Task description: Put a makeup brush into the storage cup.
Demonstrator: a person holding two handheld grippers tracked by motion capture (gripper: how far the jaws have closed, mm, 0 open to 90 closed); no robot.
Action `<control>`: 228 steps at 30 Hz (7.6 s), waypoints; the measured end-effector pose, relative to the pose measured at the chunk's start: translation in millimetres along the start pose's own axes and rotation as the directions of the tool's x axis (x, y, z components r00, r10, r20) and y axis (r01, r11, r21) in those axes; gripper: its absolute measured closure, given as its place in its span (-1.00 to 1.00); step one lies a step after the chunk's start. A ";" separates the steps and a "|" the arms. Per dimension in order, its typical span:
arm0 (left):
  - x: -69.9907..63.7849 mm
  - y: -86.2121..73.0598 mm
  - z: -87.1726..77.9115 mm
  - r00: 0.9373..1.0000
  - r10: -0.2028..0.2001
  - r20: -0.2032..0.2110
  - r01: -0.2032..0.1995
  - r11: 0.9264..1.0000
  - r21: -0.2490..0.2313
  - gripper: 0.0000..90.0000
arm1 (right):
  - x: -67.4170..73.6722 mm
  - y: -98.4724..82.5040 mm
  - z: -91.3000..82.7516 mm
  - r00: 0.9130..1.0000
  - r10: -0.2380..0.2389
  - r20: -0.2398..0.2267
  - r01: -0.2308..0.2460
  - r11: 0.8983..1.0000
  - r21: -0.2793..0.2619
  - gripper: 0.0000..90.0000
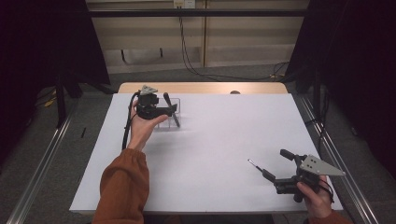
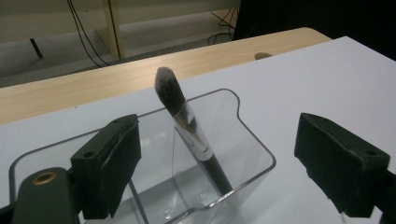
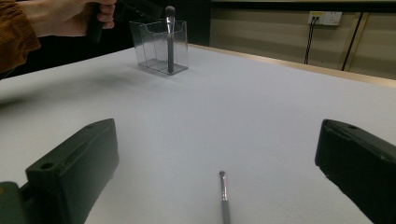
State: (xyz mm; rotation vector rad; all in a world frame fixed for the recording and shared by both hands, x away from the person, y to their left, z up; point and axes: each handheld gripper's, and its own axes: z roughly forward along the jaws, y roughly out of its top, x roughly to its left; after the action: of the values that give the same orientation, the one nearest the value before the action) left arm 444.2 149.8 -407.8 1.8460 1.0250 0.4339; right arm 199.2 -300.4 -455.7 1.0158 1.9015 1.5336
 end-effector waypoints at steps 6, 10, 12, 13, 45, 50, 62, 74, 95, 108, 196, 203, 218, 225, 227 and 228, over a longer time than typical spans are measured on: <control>-0.1 -3.0 -11.3 1.000 -0.012 0.009 0.012 0.999 -0.039 -0.78 | -0.1 0.0 0.2 1.000 -0.001 0.003 0.001 1.000 0.001 -1.00; 2.1 -4.7 -20.6 0.999 0.024 0.029 -0.022 0.998 -0.060 -0.88 | -0.3 0.0 0.4 1.000 -0.001 0.004 0.001 1.000 0.001 -1.00; 3.4 -6.4 -26.2 0.999 0.028 0.033 -0.025 0.997 -0.069 -0.89 | -0.4 0.0 0.5 1.000 0.003 0.007 -0.003 1.000 0.001 -1.00; 4.0 -7.1 -27.6 0.999 0.024 0.028 -0.022 0.997 -0.077 -0.89 | -0.5 0.0 0.6 1.000 0.002 0.007 -0.002 1.000 0.001 -1.00; -12.9 -44.5 -76.8 0.998 0.048 0.031 -0.042 0.984 -0.172 -0.94 | -0.6 -0.4 1.5 1.000 0.006 0.016 -0.006 1.000 0.007 -1.00; -15.4 -52.8 -86.2 0.998 0.063 0.031 -0.057 0.981 -0.184 -0.93 | -0.4 -0.2 1.6 1.000 0.004 0.013 -0.004 1.000 0.007 -1.00; -11.5 -79.4 -112.3 0.997 0.070 0.024 -0.064 0.979 -0.195 -0.95 | -0.4 -0.1 2.6 1.000 0.001 0.016 -0.001 1.000 0.009 -1.00; -25.1 -100.8 -127.3 0.998 0.066 0.016 -0.061 0.977 -0.205 -0.94 | -0.4 -0.2 2.4 1.000 0.000 0.015 0.000 1.000 0.009 -1.00; -38.0 -128.9 -157.8 0.998 0.066 -0.003 -0.065 0.975 -0.211 -0.96 | -1.3 -0.8 0.8 0.999 0.006 0.038 -0.006 1.000 0.012 -1.00; -37.4 -139.4 -172.8 0.999 0.041 -0.013 -0.043 0.971 -0.237 -0.96 | -1.6 -0.8 2.7 0.999 0.009 0.034 -0.010 0.999 0.034 -1.00; -39.3 -137.0 -170.7 0.998 0.066 0.022 -0.060 0.976 -0.211 -0.96 | -41.4 50.6 37.8 0.994 0.020 -0.106 0.046 0.809 0.587 -0.76; -37.6 -137.3 -171.1 0.998 0.057 0.021 -0.051 0.976 -0.212 -0.96 | -41.6 55.2 40.8 0.989 0.021 -0.149 0.079 0.772 0.631 -0.90; -36.0 -137.3 -170.9 0.998 0.059 0.018 -0.054 0.976 -0.212 -0.96 | -40.4 46.4 42.5 0.981 0.031 -0.194 0.128 0.645 0.753 -0.79; -35.5 -137.2 -170.6 0.998 0.061 0.015 -0.057 0.976 -0.212 -0.96 | -40.3 44.7 43.2 0.979 0.007 -0.201 0.158 0.590 0.792 -0.85; -35.6 -137.2 -170.5 0.998 0.062 0.015 -0.057 0.975 -0.213 -0.96 | -39.9 42.9 44.7 0.979 0.005 -0.202 0.163 0.572 0.804 -0.85; -35.8 -137.2 -170.6 0.998 0.060 0.015 -0.056 0.976 -0.212 -0.96 | -39.3 41.3 45.8 0.980 0.003 -0.200 0.164 0.560 0.812 -0.83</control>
State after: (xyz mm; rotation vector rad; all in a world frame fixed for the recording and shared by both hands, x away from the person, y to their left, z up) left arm 246.2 245.2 -438.1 1.6893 0.8769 0.5360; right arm 267.7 -300.4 -430.2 1.1249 2.8608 0.5966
